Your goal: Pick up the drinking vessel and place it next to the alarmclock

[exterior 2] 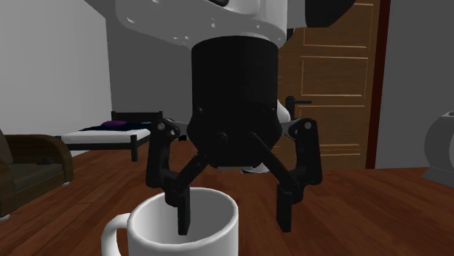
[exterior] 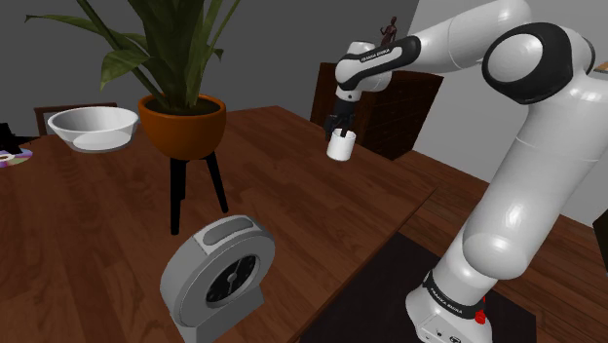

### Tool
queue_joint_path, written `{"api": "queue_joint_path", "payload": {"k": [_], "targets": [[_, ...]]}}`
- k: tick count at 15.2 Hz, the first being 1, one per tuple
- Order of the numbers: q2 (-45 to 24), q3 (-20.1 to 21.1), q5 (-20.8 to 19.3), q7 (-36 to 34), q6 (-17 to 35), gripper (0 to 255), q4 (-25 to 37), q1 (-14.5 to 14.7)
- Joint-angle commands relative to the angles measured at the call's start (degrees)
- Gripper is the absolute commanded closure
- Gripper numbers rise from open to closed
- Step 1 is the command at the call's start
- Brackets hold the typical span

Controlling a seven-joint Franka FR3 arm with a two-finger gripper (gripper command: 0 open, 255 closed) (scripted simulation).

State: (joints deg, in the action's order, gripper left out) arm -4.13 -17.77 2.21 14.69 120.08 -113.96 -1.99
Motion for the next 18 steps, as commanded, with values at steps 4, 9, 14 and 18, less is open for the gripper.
{"api": "queue_joint_path", "payload": {"k": [4,9,14,18], "targets": [[0.0,0.0,0.0,0.0,0.2,0,-0.1,0.0],[0.0,0.0,0.0,0.0,0.2,255,-0.1,0.0],[0.0,0.0,0.0,0.0,0.2,255,-0.1,0.0],[0.7,0.0,-0.3,-0.2,-2.0,255,1.4,0.0]]}}
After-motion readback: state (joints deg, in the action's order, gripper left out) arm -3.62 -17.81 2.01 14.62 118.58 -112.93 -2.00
